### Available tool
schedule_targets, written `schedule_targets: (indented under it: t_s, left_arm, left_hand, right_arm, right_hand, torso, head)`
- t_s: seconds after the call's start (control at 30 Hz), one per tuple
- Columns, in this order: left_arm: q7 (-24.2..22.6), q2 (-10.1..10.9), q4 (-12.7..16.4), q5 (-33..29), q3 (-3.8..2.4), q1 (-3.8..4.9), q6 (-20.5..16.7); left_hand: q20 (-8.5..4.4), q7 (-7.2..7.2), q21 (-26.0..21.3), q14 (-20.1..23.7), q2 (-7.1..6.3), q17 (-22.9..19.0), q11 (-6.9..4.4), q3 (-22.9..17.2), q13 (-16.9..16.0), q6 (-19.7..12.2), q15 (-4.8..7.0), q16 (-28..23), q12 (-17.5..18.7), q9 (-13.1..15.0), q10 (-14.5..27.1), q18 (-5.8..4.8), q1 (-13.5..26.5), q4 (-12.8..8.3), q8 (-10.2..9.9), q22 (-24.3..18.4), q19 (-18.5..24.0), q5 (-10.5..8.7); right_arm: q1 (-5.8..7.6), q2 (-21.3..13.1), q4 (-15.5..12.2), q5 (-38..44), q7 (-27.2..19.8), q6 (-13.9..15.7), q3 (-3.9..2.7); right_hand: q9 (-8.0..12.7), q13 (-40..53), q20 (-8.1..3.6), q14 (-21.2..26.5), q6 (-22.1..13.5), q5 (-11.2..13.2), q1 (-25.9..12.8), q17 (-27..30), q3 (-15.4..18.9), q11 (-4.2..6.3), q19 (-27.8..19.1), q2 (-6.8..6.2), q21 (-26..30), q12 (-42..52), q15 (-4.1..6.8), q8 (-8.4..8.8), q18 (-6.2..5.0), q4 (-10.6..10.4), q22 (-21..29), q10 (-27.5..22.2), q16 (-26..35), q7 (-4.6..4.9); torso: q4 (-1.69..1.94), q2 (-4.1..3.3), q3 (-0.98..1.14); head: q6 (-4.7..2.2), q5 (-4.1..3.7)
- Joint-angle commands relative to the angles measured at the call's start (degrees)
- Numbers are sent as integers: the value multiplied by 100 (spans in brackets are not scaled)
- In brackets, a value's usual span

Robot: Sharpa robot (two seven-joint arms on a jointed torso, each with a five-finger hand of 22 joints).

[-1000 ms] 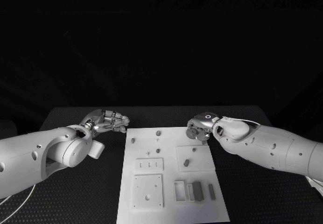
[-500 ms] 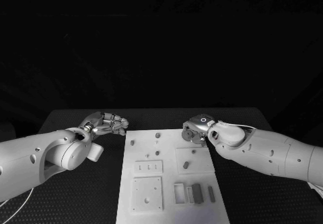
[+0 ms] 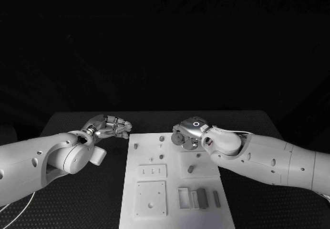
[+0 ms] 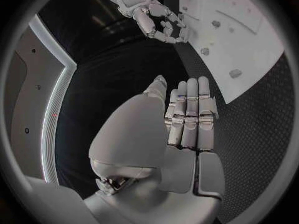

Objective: Assemble the parts on the task board

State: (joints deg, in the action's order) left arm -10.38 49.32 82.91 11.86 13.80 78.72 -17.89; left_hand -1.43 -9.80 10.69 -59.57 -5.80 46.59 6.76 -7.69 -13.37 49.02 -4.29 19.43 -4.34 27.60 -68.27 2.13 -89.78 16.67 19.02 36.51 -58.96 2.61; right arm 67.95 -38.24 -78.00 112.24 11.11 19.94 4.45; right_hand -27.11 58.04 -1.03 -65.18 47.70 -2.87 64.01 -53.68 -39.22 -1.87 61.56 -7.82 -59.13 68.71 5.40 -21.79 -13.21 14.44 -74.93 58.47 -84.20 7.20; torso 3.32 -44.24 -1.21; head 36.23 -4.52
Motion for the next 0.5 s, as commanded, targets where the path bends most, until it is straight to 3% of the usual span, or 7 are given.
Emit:
schedule_targets:
  t_s: [0.03,0.27,0.5]
  left_arm:
    - [-34,-6,18,5,-4,7,-7]
    - [-28,-42,17,26,-4,7,-6]
    - [-28,-63,0,26,-5,7,-9]
  left_hand:
    - [1,-28,-24,-39,-24,9,10,26,-8,-26,2,-34,34,9,36,30,33,-12,-24,9,-25,23]
    - [1,-28,-26,-39,-26,11,10,28,-9,-27,2,-38,35,11,37,30,33,-12,-25,11,-25,23]
    - [1,-29,-27,-39,-29,14,10,30,-10,-27,2,-41,35,12,37,30,33,-12,-26,12,-24,23]
  right_arm:
    - [-2,91,-53,211,62,52,-3]
    - [-7,399,68,104,-54,29,-3]
    - [-23,616,229,143,-68,31,0]
  right_hand:
    - [4,-10,-46,-87,1008,-1,9,11,-10,209,85,-80,-17,17,61,46,-179,-50,-61,-200,-36,-125]
    - [9,-21,-50,-87,974,-1,-6,21,-24,199,91,-132,-7,17,54,81,-179,-113,-58,-198,-34,-112]
    - [11,-26,-52,-86,959,-1,-7,27,-29,194,93,-159,-1,17,50,96,-179,-138,-56,-200,-32,-107]
  torso:
    - [-2,5,-6]
    - [28,-8,-10]
    - [35,-6,-11]
  head:
    - [6,30]
    - [7,7]
    - [24,37]
